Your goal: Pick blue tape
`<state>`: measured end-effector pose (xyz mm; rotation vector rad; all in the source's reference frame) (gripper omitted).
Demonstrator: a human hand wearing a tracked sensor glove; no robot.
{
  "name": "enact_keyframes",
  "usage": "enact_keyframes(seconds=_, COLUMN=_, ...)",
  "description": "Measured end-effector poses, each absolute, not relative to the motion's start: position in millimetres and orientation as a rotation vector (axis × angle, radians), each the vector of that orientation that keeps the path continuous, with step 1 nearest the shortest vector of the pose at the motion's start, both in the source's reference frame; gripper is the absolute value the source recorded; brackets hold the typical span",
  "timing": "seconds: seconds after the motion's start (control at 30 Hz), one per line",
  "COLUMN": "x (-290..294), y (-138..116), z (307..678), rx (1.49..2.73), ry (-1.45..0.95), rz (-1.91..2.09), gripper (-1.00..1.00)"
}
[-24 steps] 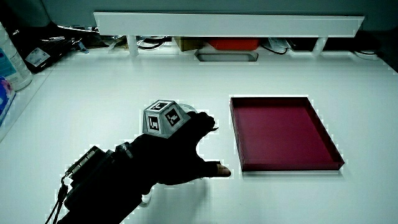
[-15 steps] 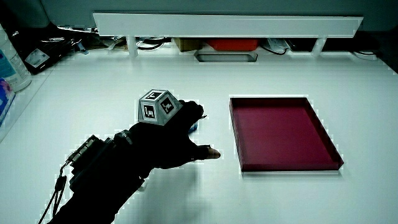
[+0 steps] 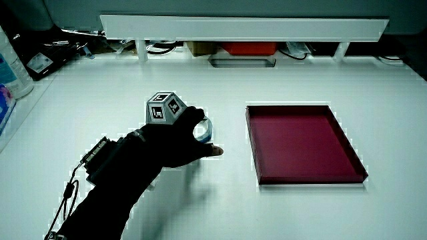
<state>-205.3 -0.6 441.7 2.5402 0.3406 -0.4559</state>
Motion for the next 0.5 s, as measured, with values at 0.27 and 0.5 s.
enact_keyframes(seconds=0.27, x=-211, y=-11, z=466, rx=2.543, ry=0.312, rz=-0.441, gripper=0.0)
enact_keyframes(seconds=0.5, x=-210, y=-17, z=479, rx=2.558, ry=0.312, rz=-0.349, gripper=0.0)
